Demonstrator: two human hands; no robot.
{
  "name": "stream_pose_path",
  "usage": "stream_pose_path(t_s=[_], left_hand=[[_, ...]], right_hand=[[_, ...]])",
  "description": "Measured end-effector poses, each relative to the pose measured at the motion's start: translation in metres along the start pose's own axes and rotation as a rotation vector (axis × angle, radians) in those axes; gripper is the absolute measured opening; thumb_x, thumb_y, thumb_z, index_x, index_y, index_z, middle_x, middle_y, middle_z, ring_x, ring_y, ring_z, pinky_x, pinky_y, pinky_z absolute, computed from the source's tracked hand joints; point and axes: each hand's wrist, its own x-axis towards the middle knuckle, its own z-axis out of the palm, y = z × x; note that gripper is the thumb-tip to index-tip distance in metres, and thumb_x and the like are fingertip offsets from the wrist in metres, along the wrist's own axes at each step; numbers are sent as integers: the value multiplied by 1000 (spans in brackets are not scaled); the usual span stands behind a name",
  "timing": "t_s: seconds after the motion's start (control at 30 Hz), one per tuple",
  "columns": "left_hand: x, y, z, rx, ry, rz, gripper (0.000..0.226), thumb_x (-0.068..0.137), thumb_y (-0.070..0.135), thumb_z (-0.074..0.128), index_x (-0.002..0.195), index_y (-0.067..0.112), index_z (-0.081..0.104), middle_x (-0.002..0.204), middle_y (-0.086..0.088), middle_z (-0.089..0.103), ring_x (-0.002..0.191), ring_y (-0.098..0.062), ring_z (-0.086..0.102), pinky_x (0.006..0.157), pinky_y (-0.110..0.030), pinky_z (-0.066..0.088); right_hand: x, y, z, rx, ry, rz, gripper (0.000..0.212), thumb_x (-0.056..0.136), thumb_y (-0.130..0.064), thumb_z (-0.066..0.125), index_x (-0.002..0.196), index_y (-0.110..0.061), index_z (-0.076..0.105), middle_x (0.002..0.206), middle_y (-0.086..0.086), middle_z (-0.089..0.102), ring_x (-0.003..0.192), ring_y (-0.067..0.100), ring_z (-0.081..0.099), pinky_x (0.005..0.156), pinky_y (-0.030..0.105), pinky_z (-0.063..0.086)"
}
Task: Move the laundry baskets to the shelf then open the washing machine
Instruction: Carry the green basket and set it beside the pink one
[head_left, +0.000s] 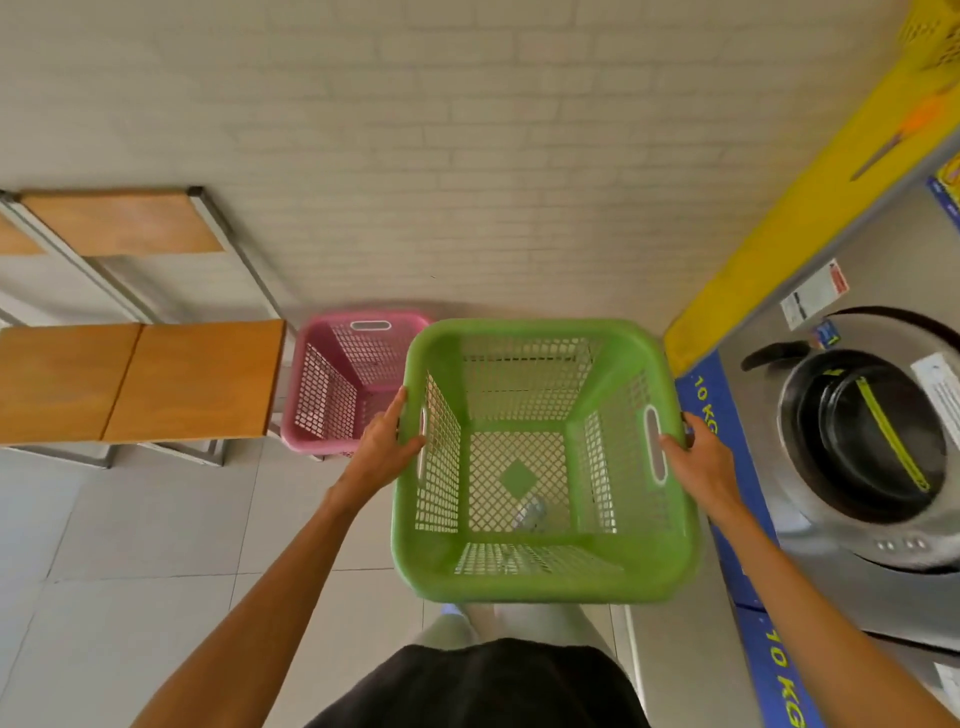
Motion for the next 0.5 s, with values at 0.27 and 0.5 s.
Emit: stream_pose_path(t_s=[0.27, 0.5], left_hand=[[129, 3, 28, 26, -88, -104, 99, 83, 25, 72, 156, 30, 4, 137, -16, 54, 116, -34, 60, 89, -57, 55], [213, -19, 61, 9, -153, -166, 103, 79, 8, 66, 156, 31, 1, 135, -16, 54, 113, -36, 60, 91, -55, 54]], right_hand=[[140, -8, 24, -57, -80, 76, 47, 95, -16, 57, 139, -8, 47, 113, 18, 65, 74, 23, 53, 58, 27, 39], [233, -2, 64, -156, -182, 186, 34, 94, -12, 53, 128, -8, 52, 87, 8, 58, 62, 20, 52, 48, 22, 37]])
